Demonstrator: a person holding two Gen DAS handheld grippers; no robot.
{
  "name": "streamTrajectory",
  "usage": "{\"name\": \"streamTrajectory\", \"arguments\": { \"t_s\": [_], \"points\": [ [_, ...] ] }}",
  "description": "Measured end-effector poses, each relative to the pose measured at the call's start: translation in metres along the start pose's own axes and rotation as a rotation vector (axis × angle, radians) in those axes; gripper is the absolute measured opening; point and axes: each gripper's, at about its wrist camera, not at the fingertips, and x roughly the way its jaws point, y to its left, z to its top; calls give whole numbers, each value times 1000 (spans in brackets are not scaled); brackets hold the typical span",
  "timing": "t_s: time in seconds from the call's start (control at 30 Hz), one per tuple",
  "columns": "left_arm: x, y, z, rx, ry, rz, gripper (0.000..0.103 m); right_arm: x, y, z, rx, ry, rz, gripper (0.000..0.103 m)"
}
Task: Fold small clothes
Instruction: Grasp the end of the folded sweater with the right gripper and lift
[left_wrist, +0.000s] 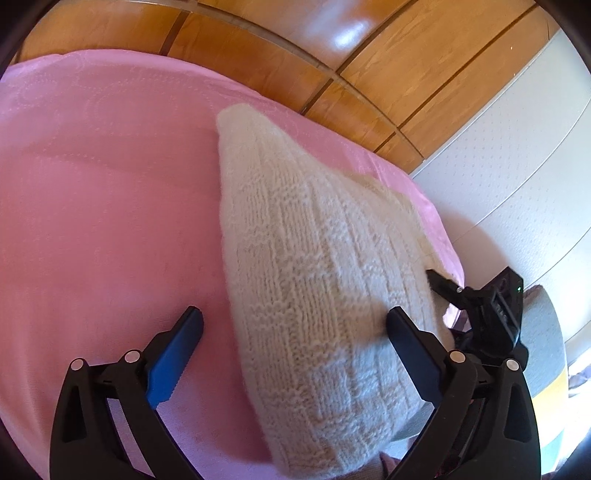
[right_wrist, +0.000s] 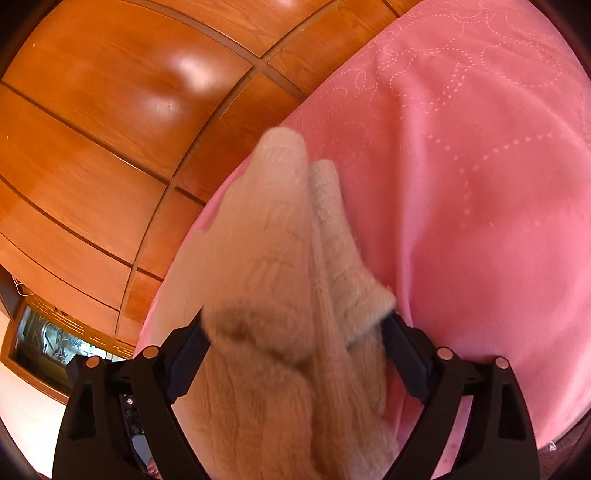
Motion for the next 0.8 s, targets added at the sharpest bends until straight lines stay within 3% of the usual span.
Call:
{"name": "streamTrajectory", "arguments": {
  "t_s": [0.13,0.33,0.63,0.8],
  "points": [
    [-4,-5,10,35,-39,28,98,4,2,2,-17,13,6,88],
    [11,-3,13,29,19,14,98,4,-1,2,-32,44,54,86],
    [27,-15,14,55,59,9,99,22,4,15,-31,3,19,75],
    [23,-24,12,86,46,24,82,25,7,14,-61,-7,3,67]
  ]
}}
